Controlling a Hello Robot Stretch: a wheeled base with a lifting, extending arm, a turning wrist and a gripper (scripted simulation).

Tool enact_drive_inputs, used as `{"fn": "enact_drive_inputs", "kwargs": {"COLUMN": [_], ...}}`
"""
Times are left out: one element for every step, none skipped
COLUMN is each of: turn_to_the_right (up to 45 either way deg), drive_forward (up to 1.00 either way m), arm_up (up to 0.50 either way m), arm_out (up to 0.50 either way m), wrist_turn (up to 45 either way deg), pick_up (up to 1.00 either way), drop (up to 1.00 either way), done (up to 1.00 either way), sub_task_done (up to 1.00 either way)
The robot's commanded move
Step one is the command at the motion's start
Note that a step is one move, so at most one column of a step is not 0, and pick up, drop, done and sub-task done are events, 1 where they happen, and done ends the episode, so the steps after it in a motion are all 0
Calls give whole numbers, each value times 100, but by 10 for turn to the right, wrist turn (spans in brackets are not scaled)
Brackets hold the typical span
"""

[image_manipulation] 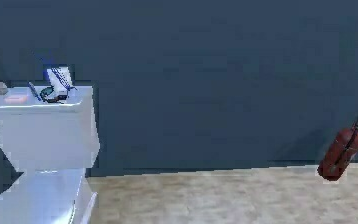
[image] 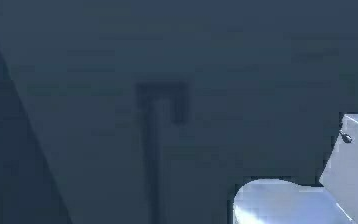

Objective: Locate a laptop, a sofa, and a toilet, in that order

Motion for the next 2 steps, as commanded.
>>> {"fn": "enact_drive_inputs", "kwargs": {"turn_to_the_right": [390,0], "drive_forward": [0,0], "arm_up": [0,0], "arm_out": [0,0], "wrist_turn": [0,0], "pick_up": [0,0], "drop": [0,0], "done": [0,100], "sub_task_done": [0,0]}}
